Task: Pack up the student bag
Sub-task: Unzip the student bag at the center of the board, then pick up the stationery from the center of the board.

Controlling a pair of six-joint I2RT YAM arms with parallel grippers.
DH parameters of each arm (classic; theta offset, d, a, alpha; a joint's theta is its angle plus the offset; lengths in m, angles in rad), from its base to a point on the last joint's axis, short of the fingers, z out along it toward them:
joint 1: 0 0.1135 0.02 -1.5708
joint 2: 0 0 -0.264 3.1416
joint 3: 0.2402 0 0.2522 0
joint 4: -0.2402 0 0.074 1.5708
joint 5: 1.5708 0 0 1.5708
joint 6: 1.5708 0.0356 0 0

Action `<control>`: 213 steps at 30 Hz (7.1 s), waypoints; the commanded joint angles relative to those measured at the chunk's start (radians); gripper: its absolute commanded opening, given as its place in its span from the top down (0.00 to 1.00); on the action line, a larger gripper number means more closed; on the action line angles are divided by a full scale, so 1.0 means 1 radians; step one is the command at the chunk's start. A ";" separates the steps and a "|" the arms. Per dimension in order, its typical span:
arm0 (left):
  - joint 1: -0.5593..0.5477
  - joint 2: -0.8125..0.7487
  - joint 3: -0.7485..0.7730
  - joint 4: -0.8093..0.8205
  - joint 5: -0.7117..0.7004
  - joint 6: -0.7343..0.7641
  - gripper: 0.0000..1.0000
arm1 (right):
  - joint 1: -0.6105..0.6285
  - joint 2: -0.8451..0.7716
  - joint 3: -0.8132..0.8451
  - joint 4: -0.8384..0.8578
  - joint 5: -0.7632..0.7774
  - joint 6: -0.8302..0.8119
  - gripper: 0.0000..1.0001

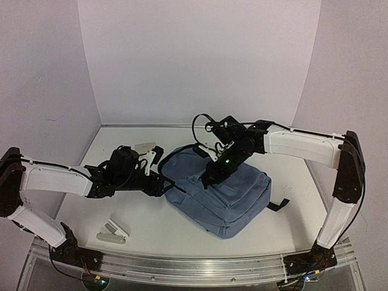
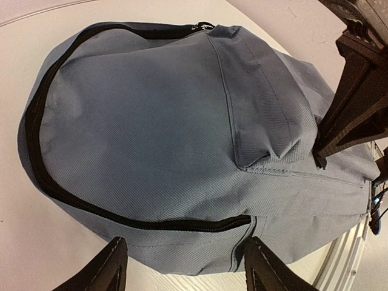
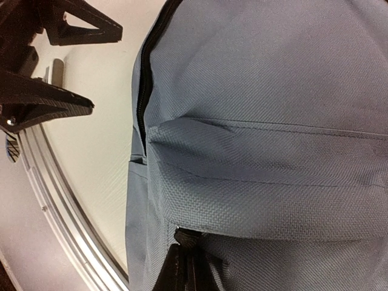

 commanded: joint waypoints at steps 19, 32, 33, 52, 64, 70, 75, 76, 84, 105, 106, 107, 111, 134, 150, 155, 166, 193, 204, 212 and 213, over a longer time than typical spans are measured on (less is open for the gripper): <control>-0.007 -0.103 -0.023 0.040 -0.093 -0.007 0.36 | -0.020 0.059 0.025 0.044 -0.160 0.085 0.76; -0.007 -0.069 -0.005 0.037 -0.065 0.011 0.36 | 0.015 0.044 -0.019 0.038 0.054 0.023 0.70; -0.007 -0.058 0.002 0.034 -0.054 0.017 0.36 | 0.015 0.043 -0.019 0.035 0.067 0.022 0.71; -0.076 0.074 0.069 0.136 0.032 0.231 0.37 | 0.003 -0.018 0.083 -0.013 0.078 0.003 1.00; -0.100 0.206 0.180 0.145 0.031 0.304 0.36 | -0.039 -0.025 0.082 -0.032 0.036 0.012 1.00; -0.104 0.242 0.203 0.155 0.035 0.335 0.43 | -0.056 -0.029 0.075 -0.038 0.024 0.010 1.00; -0.105 0.232 0.192 0.141 0.044 0.334 0.73 | -0.105 -0.026 0.061 -0.041 0.008 0.010 1.00; -0.105 0.223 0.183 0.143 0.047 0.331 0.77 | -0.122 -0.026 0.058 -0.041 0.005 0.010 1.00; -0.105 0.179 0.125 0.142 0.059 0.315 0.99 | -0.229 -0.001 0.075 -0.053 0.013 -0.046 1.00; -0.233 0.305 0.203 0.087 0.022 0.304 1.00 | -0.377 0.241 0.313 -0.057 0.320 -0.254 1.00; -0.243 0.320 0.214 0.086 0.025 0.304 1.00 | -0.377 0.255 0.338 -0.057 0.323 -0.254 1.00; -0.252 0.335 0.224 0.084 0.027 0.314 1.00 | -0.377 0.272 0.361 -0.058 0.327 -0.250 1.00; -0.292 0.385 0.263 0.073 0.025 0.331 1.00 | -0.376 0.329 0.454 -0.060 0.317 -0.234 1.00; -0.315 0.488 0.406 0.127 0.023 0.156 0.84 | -0.225 0.321 0.527 -0.056 0.148 -0.137 0.88; -0.082 0.048 0.287 -0.546 -0.101 -0.164 0.17 | -0.319 0.089 0.362 -0.059 0.102 -0.140 0.24; -0.064 0.108 0.410 -0.945 -0.196 -0.208 0.07 | -0.321 0.009 0.269 -0.059 0.048 -0.138 0.22; -0.098 0.284 0.518 -1.410 -0.259 -0.250 0.03 | -0.322 -0.028 0.190 -0.059 -0.012 -0.130 0.22; -0.075 -0.196 0.100 -1.337 -0.350 -1.408 0.08 | -0.325 -0.024 0.195 -0.058 -0.044 -0.114 0.21; -0.074 -0.118 0.019 -1.124 -0.336 -1.446 0.29 | -0.325 -0.035 0.190 -0.061 -0.037 -0.110 0.21; -0.074 -0.107 -0.023 -1.054 -0.357 -1.470 0.34 | -0.324 -0.037 0.188 -0.064 -0.039 -0.109 0.20; -0.074 -0.101 -0.027 -1.044 -0.353 -1.476 0.35 | -0.324 -0.037 0.191 -0.065 -0.039 -0.110 0.20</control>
